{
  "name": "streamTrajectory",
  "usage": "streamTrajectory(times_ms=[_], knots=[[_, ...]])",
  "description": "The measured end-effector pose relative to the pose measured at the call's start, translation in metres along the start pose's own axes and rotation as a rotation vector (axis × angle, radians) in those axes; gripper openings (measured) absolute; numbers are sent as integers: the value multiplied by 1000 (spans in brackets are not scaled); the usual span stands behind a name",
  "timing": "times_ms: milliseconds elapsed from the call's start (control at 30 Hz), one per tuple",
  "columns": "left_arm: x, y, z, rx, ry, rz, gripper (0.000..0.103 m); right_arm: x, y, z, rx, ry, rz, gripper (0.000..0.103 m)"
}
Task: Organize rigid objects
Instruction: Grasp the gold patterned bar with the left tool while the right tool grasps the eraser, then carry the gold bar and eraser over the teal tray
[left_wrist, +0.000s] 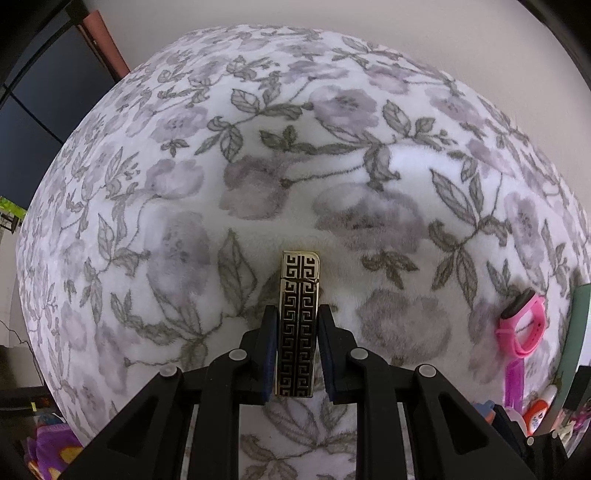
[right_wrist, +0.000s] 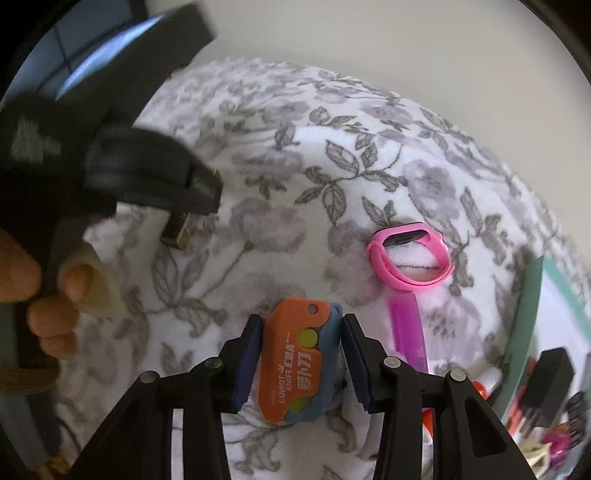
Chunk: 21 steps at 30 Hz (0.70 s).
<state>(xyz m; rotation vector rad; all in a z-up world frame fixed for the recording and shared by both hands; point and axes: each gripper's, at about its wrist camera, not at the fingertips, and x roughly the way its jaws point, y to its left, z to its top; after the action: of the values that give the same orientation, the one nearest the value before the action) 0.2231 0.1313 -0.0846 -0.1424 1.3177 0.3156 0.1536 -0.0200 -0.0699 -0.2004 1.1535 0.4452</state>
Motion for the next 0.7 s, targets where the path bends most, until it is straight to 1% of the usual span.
streamTrajectory(times_ms=[200, 367, 433, 700], knots=[[-22, 4, 5, -17, -61, -20, 22, -16, -27, 0, 109, -47, 116, 45], [-41, 3, 8, -23, -105, -57, 22, -25, -41, -1, 155, -73, 136, 44], [-48, 2, 8, -24, -124, -62, 22, -28, -45, -1, 165, -84, 147, 42], [-72, -3, 7, -24, -180, -90, 22, -42, -54, 1, 187, -127, 152, 42]])
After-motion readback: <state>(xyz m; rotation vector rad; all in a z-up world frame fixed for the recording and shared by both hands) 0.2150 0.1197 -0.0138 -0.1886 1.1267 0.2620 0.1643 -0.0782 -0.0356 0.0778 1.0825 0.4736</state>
